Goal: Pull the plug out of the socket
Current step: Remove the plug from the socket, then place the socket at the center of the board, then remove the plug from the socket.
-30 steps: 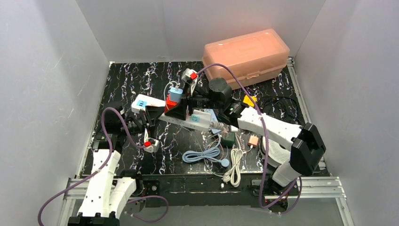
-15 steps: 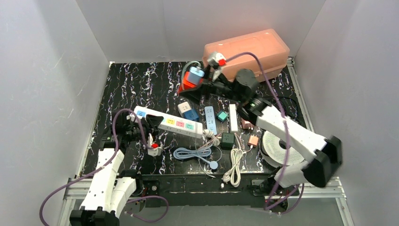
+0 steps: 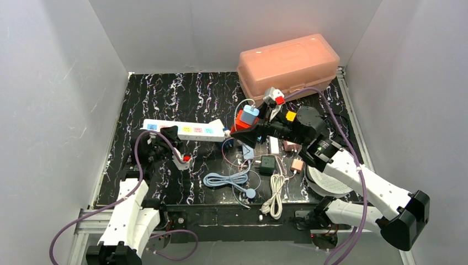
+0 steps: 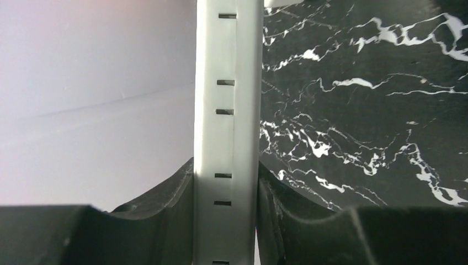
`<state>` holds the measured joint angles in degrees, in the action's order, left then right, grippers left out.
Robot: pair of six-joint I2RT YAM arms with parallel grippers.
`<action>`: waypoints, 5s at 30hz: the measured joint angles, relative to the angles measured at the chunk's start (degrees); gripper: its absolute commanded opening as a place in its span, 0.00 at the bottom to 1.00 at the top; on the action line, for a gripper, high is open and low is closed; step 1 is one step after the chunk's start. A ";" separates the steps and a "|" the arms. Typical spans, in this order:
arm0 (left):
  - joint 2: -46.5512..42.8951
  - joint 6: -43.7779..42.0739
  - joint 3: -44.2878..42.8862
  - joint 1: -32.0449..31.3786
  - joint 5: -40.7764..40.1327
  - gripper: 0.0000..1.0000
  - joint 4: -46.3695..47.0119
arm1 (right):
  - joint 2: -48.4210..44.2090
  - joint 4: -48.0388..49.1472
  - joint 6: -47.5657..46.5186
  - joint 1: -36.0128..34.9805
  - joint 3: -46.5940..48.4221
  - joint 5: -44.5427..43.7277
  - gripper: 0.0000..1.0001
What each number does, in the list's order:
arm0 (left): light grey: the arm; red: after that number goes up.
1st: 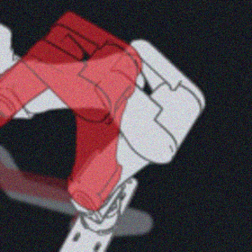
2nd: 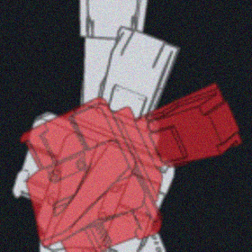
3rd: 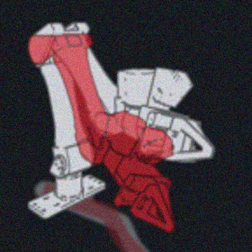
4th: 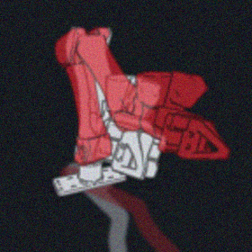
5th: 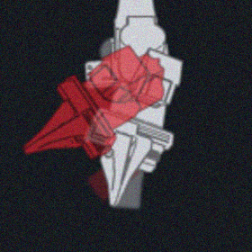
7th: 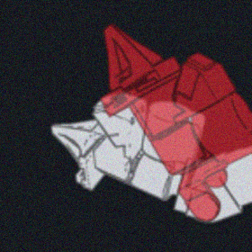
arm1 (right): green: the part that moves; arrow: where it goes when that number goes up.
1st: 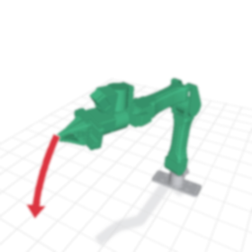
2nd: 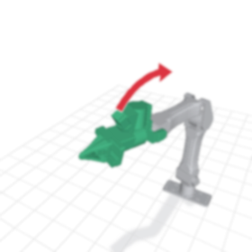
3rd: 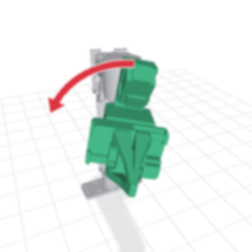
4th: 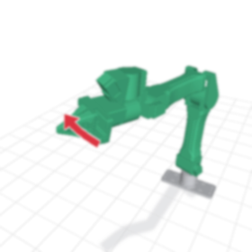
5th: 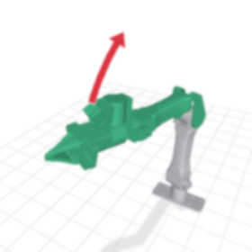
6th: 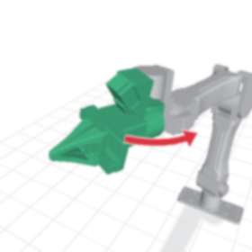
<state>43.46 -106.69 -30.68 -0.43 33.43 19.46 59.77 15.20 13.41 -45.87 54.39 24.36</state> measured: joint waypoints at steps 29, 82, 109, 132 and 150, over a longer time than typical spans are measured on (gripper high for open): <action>-6.12 -3.21 7.41 0.63 4.92 0.34 -22.29 | 0.11 -2.43 1.90 0.02 -2.38 -3.52 0.01; 20.28 103.30 -39.45 -3.98 35.71 0.98 -28.81 | 17.53 -12.92 -1.70 -13.18 9.64 8.85 0.01; 16.26 88.96 -41.83 -8.35 42.86 0.98 -39.12 | 19.74 -15.65 -3.30 -14.49 12.24 10.62 0.01; 15.69 86.05 -41.64 -14.14 35.32 0.49 -37.27 | 24.09 -16.44 -2.93 -14.75 15.56 13.00 0.02; 15.17 87.86 -41.05 -14.69 36.00 0.00 -35.15 | 24.28 -17.03 -4.02 -15.30 17.73 11.15 0.76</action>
<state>58.63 -18.83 -71.72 -15.11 69.43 -15.68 84.05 -1.83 9.39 -61.17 72.12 35.51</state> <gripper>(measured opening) 0.306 0.727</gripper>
